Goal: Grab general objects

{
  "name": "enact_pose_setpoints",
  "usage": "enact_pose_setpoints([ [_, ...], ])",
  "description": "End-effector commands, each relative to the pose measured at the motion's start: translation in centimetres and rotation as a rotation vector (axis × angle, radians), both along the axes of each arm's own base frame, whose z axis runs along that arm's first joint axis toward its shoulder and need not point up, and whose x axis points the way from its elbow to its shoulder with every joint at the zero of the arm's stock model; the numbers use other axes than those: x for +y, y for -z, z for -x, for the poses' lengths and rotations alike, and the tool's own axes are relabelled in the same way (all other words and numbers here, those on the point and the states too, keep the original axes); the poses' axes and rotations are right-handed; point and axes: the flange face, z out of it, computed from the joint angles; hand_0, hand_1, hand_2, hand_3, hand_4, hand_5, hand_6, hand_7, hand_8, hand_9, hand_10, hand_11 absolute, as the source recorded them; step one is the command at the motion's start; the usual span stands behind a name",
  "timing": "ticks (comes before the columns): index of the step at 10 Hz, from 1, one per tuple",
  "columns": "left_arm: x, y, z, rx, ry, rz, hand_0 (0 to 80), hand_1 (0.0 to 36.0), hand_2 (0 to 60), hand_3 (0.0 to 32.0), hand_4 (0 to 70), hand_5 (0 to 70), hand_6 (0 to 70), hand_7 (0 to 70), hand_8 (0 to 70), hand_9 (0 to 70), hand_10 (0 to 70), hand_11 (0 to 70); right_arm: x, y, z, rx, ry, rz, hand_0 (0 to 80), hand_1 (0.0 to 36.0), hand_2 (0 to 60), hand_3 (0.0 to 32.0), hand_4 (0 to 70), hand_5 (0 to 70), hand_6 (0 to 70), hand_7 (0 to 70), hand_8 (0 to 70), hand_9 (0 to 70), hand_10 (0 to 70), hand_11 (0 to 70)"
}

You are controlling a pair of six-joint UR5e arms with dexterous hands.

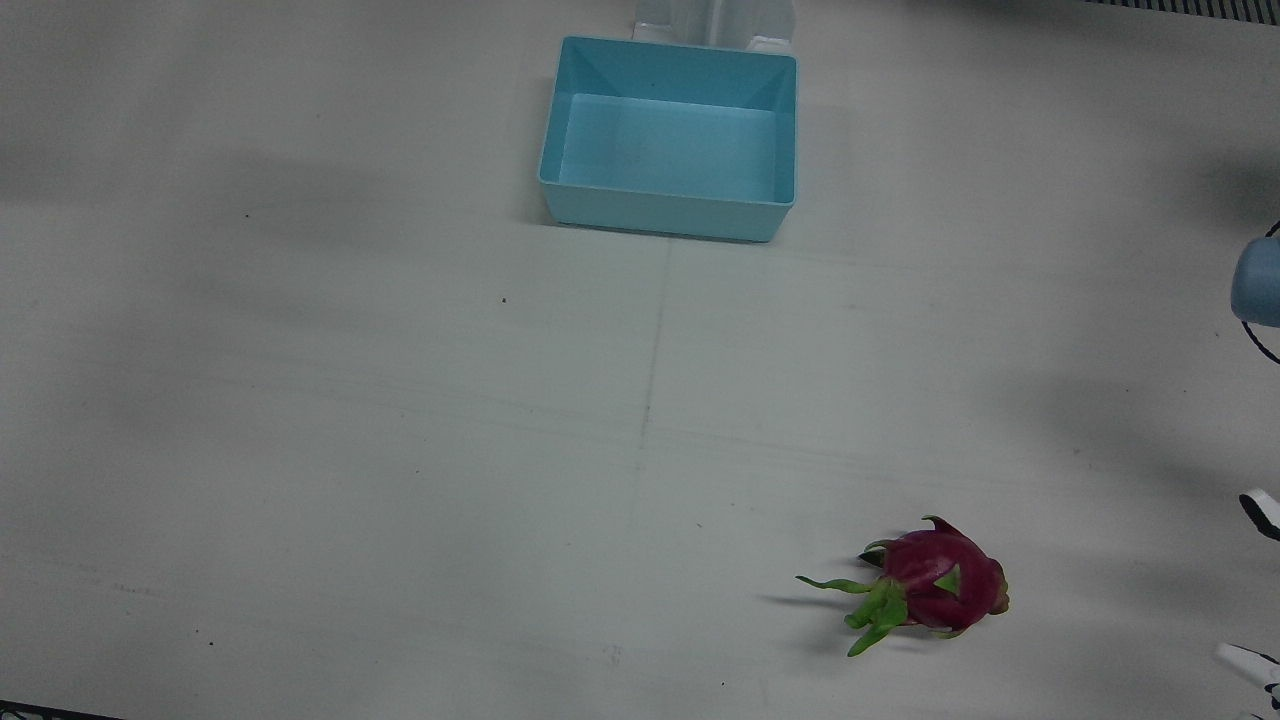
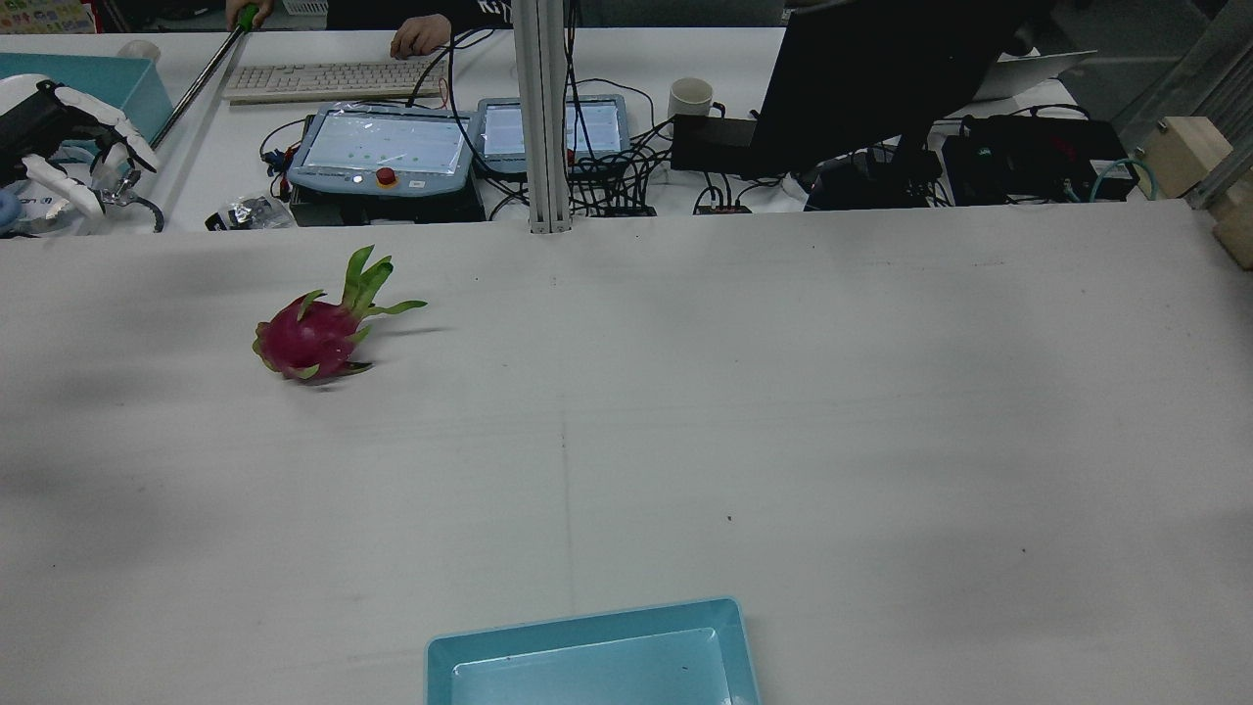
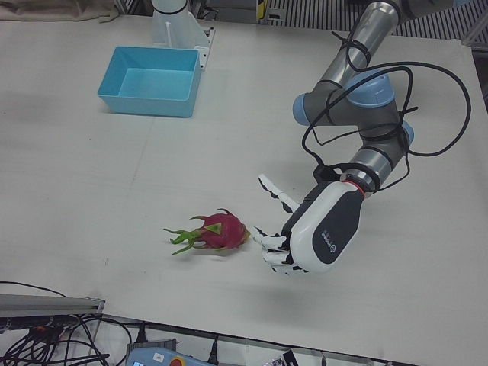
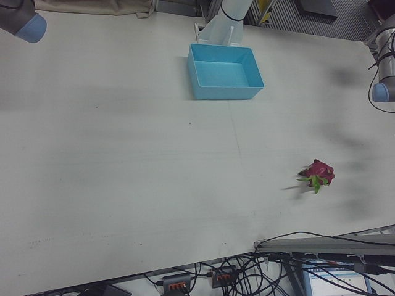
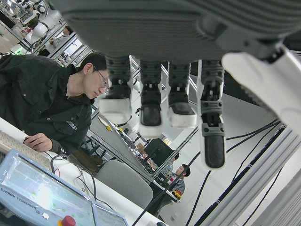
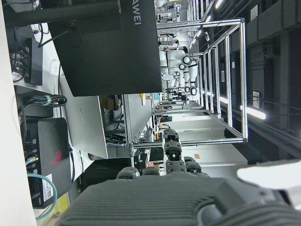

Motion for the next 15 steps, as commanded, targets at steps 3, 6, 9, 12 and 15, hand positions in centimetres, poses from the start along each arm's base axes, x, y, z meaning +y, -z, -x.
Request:
enact_pose_setpoints([
  [3, 0.0, -0.1, -0.1, 0.0, -0.001, -0.002, 47.9, 0.0, 0.0, 0.0, 70.0, 21.2, 70.0, 51.3, 61.1, 58.0, 63.1, 70.0, 0.1, -0.1, 0.0, 0.001, 0.0, 0.001, 0.0, 0.0, 0.0, 0.0, 0.0, 0.0, 0.0, 0.0, 0.0, 0.0, 0.0, 0.0],
  [6, -0.1, 0.1, -0.1, 0.012, -0.001, -0.036, 46.9, 0.0, 0.0, 0.0, 70.0, 21.8, 70.0, 48.7, 61.8, 58.6, 62.4, 70.0, 0.0, 0.0, 0.0, 0.001, 0.0, 0.0, 0.0, 0.0, 0.0, 0.0, 0.0, 0.0, 0.0, 0.0, 0.0, 0.0, 0.0, 0.0],
  [9, 0.7, 0.8, -4.7, -0.035, -0.042, -0.061, 51.2, 4.1, 0.0, 0.0, 35.4, 7.6, 45.5, 39.4, 23.8, 24.6, 26.3, 38.5, 0.0, 0.0, 0.0, 0.001, 0.0, 0.0, 0.0, 0.0, 0.0, 0.0, 0.0, 0.0, 0.0, 0.0, 0.0, 0.0, 0.0, 0.0],
  [12, 1.9, 6.0, -14.3, -0.205, -0.089, -0.099, 61.6, 25.3, 0.2, 0.0, 5.8, 0.0, 9.4, 18.6, 0.8, 2.3, 2.5, 6.7, 0.0, -0.1, 0.0, 0.001, 0.0, 0.001, 0.0, 0.0, 0.0, 0.0, 0.0, 0.0, 0.0, 0.0, 0.0, 0.0, 0.0, 0.0],
  [15, 3.3, 9.9, -16.0, -0.31, -0.066, -0.141, 79.5, 35.8, 8.3, 0.0, 0.0, 0.0, 0.0, 8.2, 0.0, 0.2, 0.0, 3.4, 0.0, 0.3, -0.1, 0.004, -0.001, -0.006, 0.0, 0.0, 0.0, 0.0, 0.0, 0.0, 0.0, 0.0, 0.0, 0.0, 0.0, 0.0],
])
